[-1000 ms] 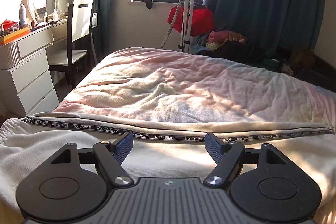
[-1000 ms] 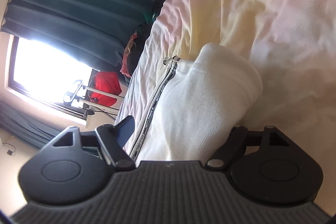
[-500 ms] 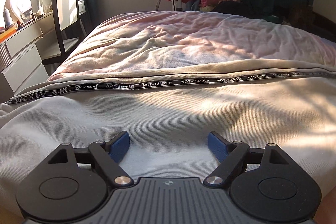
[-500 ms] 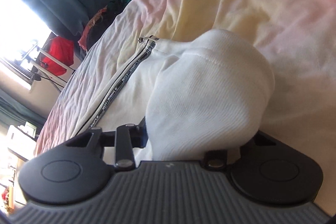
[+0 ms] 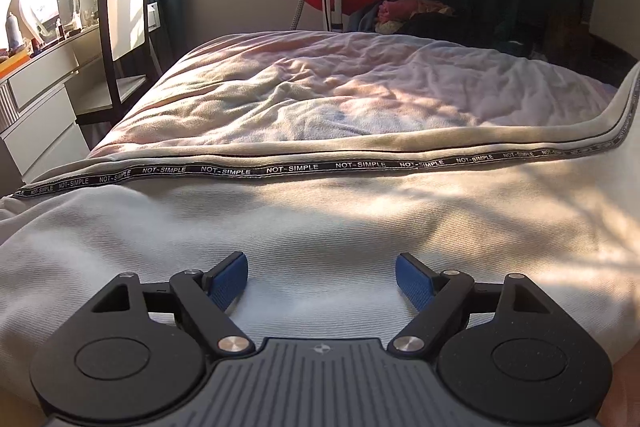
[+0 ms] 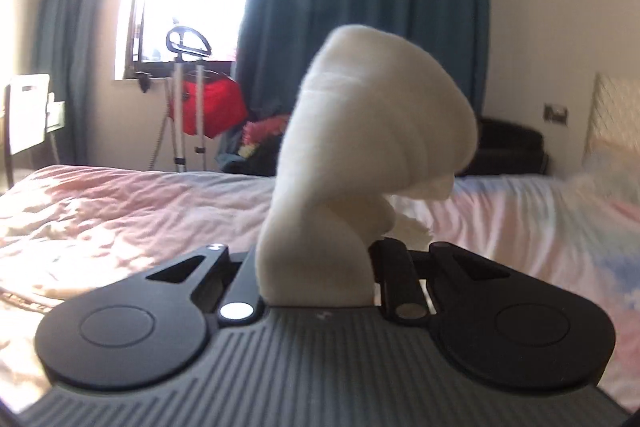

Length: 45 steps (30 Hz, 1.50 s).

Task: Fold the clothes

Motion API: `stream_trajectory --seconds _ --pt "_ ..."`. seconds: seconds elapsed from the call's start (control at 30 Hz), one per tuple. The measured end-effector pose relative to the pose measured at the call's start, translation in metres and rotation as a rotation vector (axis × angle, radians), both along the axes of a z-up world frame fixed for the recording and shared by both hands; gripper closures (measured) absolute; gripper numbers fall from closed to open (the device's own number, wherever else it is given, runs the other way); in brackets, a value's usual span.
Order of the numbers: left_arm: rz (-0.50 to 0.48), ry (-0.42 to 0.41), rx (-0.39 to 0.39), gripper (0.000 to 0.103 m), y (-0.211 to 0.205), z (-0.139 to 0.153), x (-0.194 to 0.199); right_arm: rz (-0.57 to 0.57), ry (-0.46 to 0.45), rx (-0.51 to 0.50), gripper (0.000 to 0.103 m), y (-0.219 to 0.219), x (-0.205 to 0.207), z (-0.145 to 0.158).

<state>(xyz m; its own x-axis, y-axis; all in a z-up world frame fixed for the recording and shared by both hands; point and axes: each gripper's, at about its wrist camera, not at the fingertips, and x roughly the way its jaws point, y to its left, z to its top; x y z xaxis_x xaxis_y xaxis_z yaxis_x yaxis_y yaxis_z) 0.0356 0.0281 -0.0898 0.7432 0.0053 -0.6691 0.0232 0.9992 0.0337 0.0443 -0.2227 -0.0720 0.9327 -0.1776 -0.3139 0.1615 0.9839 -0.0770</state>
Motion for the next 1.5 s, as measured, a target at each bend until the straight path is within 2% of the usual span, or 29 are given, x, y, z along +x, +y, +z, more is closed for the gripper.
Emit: stream_trajectory --seconds 0.27,0.37,0.43,0.5,0.77,0.9,1.0,1.1,1.17,1.2,1.4,1.5 --pt "0.068 -0.125 -0.152 0.021 0.034 0.042 -0.017 0.388 -0.011 -0.288 0.086 0.135 -0.028 -0.023" --pt "0.079 -0.133 -0.201 0.021 0.042 0.047 -0.017 0.513 0.079 -0.38 0.086 0.166 -0.035 -0.052" --pt "0.081 -0.124 -0.215 0.021 0.043 0.048 -0.016 0.524 0.102 -0.421 0.085 0.172 -0.036 -0.064" --pt "0.078 -0.126 -0.223 0.021 0.043 0.047 -0.016 0.52 0.097 -0.42 0.085 0.17 -0.033 -0.062" --pt "0.057 -0.215 -0.225 0.021 0.046 0.056 -0.022 0.532 -0.001 -0.406 0.085 0.221 -0.043 -0.045" --pt "0.058 -0.238 -0.226 0.021 0.05 0.058 -0.024 0.527 0.044 -0.346 0.083 0.233 -0.034 -0.057" --pt "0.062 -0.235 -0.236 0.021 0.054 0.056 -0.023 0.551 0.081 -0.314 0.075 0.228 -0.034 -0.054" --pt "0.07 -0.229 -0.25 0.02 0.056 0.055 -0.021 0.609 0.149 -0.197 0.054 0.216 -0.04 -0.04" --pt "0.07 -0.222 -0.259 0.02 0.056 0.053 -0.021 0.651 0.191 -0.108 0.031 0.207 -0.051 -0.032" --pt "0.07 -0.219 -0.263 0.02 0.055 0.052 -0.02 0.668 0.205 -0.072 0.027 0.203 -0.057 -0.028" --pt "0.043 -0.216 -0.266 0.02 0.05 0.052 -0.025 0.674 0.241 0.133 0.026 0.17 -0.084 -0.001" --pt "0.017 -0.205 -0.26 0.02 0.044 0.048 -0.026 0.631 0.201 0.232 0.026 0.148 -0.085 0.011"
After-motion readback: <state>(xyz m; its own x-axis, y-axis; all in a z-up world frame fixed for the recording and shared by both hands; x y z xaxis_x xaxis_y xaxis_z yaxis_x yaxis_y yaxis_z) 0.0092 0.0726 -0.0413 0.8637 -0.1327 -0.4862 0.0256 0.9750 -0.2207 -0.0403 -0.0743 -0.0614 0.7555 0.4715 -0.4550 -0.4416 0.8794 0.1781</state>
